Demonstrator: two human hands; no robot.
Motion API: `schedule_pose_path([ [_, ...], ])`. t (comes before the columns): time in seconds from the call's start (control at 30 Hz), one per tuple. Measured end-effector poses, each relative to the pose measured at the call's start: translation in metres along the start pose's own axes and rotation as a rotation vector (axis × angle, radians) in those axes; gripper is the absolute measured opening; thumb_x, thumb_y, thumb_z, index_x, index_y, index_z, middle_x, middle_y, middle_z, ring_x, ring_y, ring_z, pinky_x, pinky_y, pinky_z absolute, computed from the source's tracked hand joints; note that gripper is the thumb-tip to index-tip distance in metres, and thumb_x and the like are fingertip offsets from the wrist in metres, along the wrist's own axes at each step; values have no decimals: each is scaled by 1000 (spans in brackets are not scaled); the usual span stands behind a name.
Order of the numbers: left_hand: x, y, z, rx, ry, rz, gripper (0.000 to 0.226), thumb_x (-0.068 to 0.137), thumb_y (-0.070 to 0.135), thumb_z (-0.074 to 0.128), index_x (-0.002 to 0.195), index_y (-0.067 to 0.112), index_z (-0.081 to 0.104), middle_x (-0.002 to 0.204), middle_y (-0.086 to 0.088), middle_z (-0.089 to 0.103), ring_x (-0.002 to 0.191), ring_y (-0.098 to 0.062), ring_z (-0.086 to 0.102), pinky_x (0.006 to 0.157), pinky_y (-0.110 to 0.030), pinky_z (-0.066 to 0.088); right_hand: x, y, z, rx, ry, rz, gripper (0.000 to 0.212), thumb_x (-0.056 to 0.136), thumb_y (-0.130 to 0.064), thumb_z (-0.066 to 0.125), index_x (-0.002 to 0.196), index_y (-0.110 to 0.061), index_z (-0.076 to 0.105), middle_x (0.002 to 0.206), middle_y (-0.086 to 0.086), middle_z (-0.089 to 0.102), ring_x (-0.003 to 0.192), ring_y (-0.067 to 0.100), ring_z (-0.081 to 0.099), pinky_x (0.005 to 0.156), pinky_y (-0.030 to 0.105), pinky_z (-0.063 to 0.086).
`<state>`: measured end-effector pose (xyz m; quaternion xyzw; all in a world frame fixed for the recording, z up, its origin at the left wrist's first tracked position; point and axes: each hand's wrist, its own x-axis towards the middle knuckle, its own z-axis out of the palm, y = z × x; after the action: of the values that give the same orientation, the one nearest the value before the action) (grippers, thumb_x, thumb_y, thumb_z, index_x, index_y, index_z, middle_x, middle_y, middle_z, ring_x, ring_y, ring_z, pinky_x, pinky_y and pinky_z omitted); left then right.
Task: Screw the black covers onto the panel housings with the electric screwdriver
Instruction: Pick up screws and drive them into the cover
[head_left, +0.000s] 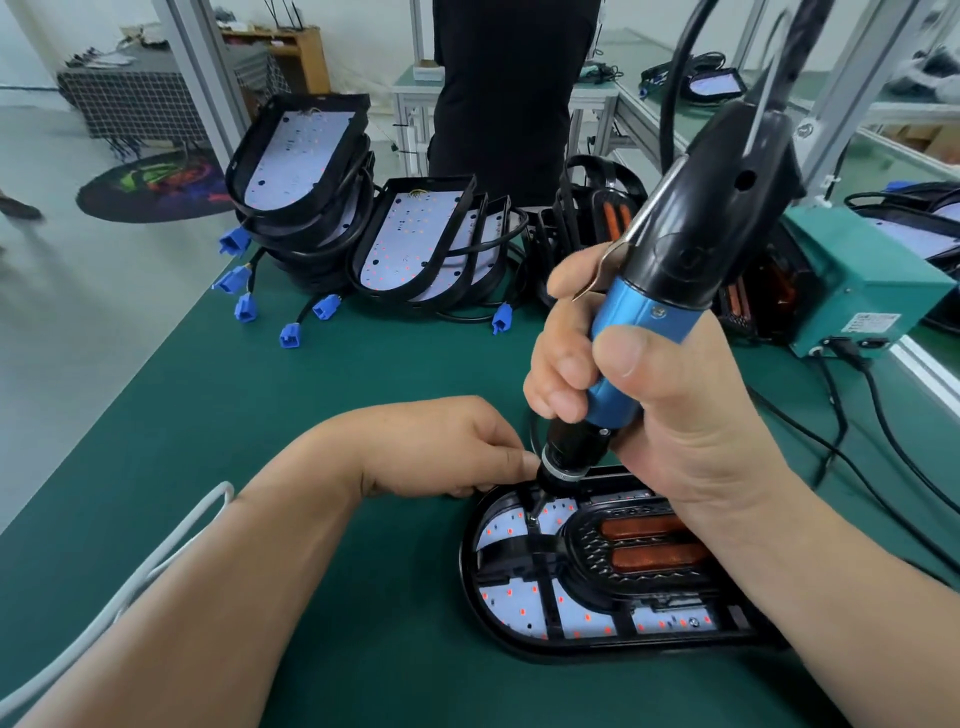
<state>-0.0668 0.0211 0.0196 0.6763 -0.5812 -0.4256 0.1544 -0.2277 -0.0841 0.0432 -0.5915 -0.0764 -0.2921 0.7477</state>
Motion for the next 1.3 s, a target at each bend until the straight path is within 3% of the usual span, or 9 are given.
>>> schedule_pose_path([
  [0.13,-1,0,-1,-47,-8,-5,48,107,41,59,66,19,46,61,9,41,56,-12,37,53,-20,35,0,0,-8,14,56,-20,60,83,-40,86,128,-10,62,76,1,56,61,19,54,66,38,45],
  [0.33,0,-3,-2,-122,-26,1,53,103,47,61,73,6,44,63,7,36,56,-13,33,51,-24,28,-4,-1,-15,93,77,-98,55,83,-33,84,125,-6,62,75,1,57,61,21,53,68,38,45],
  [0.47,0,-5,-2,-208,-52,16,44,102,44,58,70,16,50,64,10,39,55,-10,32,51,-21,27,-3,-7,-14,137,75,-145,55,79,-32,84,121,-4,63,73,2,56,60,22,51,68,39,43],
  [0.57,6,-6,2,-428,70,-13,39,111,18,47,81,24,73,71,6,51,55,-9,34,49,-20,26,-2,-10,-14,188,181,-192,50,78,-26,78,119,-5,60,74,1,54,62,18,50,69,36,45],
  [0.67,16,-5,5,-743,220,-16,31,105,-3,41,114,0,70,78,-3,59,56,-8,39,45,-18,27,-2,-14,-21,275,356,-210,27,87,-17,56,113,-9,60,73,1,53,63,17,46,69,33,43],
  [0.77,25,-3,6,-992,266,26,25,107,-4,44,118,-6,66,81,-7,65,52,-6,40,42,-15,28,1,-17,-32,327,516,-212,21,95,-20,46,108,-10,59,74,1,50,65,17,46,71,33,43],
  [0.97,42,4,11,-1363,300,69,23,108,-1,44,123,-7,61,89,-9,73,56,-6,49,43,-14,33,5,-14,-50,373,670,-233,13,101,-21,50,102,-12,59,79,2,51,68,18,49,75,33,45],
  [1.13,40,3,10,-1347,261,70,28,103,-10,40,123,-12,60,90,-10,69,59,-7,50,44,-14,33,7,-13,-58,381,724,-251,11,100,-19,51,102,-11,59,79,2,52,68,18,50,75,33,45],
  [1.3,44,8,15,-1258,269,59,18,109,3,48,119,-4,60,81,-5,72,49,-3,43,38,-13,30,8,-13,-62,385,748,-267,12,100,-19,52,100,-10,60,78,3,52,67,19,50,75,34,46],
])
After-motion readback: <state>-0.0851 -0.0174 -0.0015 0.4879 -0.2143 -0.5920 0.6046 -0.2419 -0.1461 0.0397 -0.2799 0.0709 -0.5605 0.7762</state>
